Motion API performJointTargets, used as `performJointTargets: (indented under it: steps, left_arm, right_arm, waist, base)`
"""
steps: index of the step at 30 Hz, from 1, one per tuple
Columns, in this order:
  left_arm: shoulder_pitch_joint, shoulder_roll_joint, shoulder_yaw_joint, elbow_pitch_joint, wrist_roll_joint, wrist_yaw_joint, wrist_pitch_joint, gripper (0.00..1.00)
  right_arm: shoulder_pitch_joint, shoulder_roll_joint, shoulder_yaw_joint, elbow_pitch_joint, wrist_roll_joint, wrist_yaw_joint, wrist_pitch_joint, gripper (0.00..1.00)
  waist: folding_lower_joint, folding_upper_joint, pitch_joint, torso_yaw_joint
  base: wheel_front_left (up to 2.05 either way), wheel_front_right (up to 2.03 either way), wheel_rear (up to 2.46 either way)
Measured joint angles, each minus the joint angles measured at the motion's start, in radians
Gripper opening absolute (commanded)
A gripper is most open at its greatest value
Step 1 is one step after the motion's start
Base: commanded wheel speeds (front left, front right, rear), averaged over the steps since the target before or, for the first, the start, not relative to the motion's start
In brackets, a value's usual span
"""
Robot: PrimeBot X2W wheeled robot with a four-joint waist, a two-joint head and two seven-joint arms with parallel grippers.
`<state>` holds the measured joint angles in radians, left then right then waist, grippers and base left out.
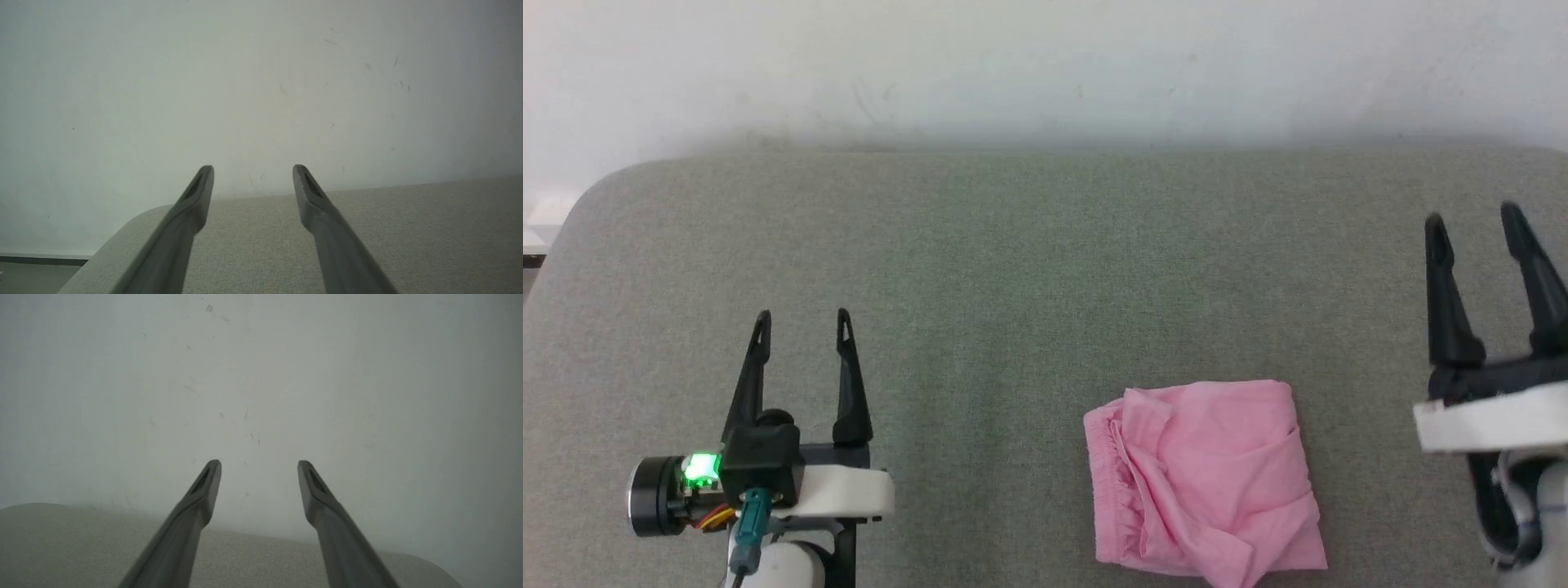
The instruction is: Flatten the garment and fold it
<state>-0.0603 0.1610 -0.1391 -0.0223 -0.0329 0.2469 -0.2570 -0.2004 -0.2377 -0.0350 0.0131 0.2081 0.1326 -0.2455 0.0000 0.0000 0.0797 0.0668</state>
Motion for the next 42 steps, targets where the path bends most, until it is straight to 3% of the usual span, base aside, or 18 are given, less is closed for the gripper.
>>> performJointTargets:
  steps: [4, 7, 13, 18, 21, 24, 31, 34, 38, 42]
  left_arm:
    - [0.008, -0.001, 0.001, -0.001, -0.001, -0.016, 0.0, 1.0]
    - [0.023, -0.002, 0.002, 0.002, -0.001, -0.028, 0.0, 1.0]
    - [0.039, -0.007, 0.004, 0.01, -0.002, -0.052, 0.0, 1.0]
    - [0.039, -0.014, 0.011, 0.014, -0.002, -0.059, 0.0, 1.0]
    - [0.039, -0.019, 0.013, 0.02, -0.002, -0.063, 0.0, 1.0]
    - [0.039, -0.026, 0.017, 0.022, -0.002, -0.07, 0.0, 1.0]
    - [0.038, -0.035, 0.021, 0.023, -0.002, -0.078, 0.0, 1.0]
    - [0.038, -0.04, 0.023, 0.022, -0.002, -0.079, 0.0, 1.0]
    - [0.034, -0.047, 0.024, 0.022, -0.001, -0.08, 0.0, 1.0]
    - [0.016, -0.057, 0.024, 0.02, -0.001, -0.083, 0.0, 1.0]
  right_arm:
    - [0.123, 0.107, -0.05, -0.046, -0.035, 0.0, -0.005, 1.0]
    - [0.204, 0.147, -0.065, -0.053, -0.049, 0.0, -0.009, 1.0]
    - [0.286, 0.176, -0.066, -0.061, -0.05, 0.0, -0.011, 1.0]
    - [0.248, 0.164, -0.076, -0.099, -0.05, 0.0, -0.012, 1.0]
    - [0.171, 0.1, -0.062, -0.116, -0.033, 0.0, 0.014, 1.0]
    - [0.074, 0.004, -0.022, -0.126, 0.005, 0.0, 0.116, 1.0]
    - [-0.043, -0.23, 0.182, -0.088, 0.253, 0.0, 0.583, 1.0]
    - [-0.079, -0.33, 0.28, -0.085, 0.361, 0.0, 0.735, 1.0]
    - [-0.1, -0.401, 0.371, -0.057, 0.524, 0.0, 0.916, 1.0]
    - [-0.102, -0.407, 0.416, -0.006, 0.655, 0.0, 1.017, 1.0]
  waist:
    - [0.0, 0.0, -0.01, 0.001]
    - [-0.0001, 0.0, -0.019, 0.002]
    - [0.0, 0.0, -0.036, -0.006]
    - [0.0, 0.0, -0.044, -0.012]
    - [0.0, 0.0, -0.046, -0.013]
    - [0.0, 0.0, -0.045, -0.011]
    - [0.0001, 0.0, -0.031, 0.003]
    - [0.0001, 0.0, -0.019, 0.009]
    - [0.0001, 0.0, 0.001, 0.017]
    - [0.0001, 0.0, 0.026, 0.026]
  base:
    - [0.0, 0.0, 0.0]
    - [0.0, 0.0, 0.0]
    - [0.0, 0.0, 0.0]
    - [0.0, 0.0, 0.0]
    - [0.0, 0.0, 0.0]
    - [0.0, 0.0, 0.0]
    - [0.0, 0.0, 0.0]
    - [0.0, 0.0, 0.0]
    - [0.0, 0.0, 0.0]
    - [0.0, 0.0, 0.0]
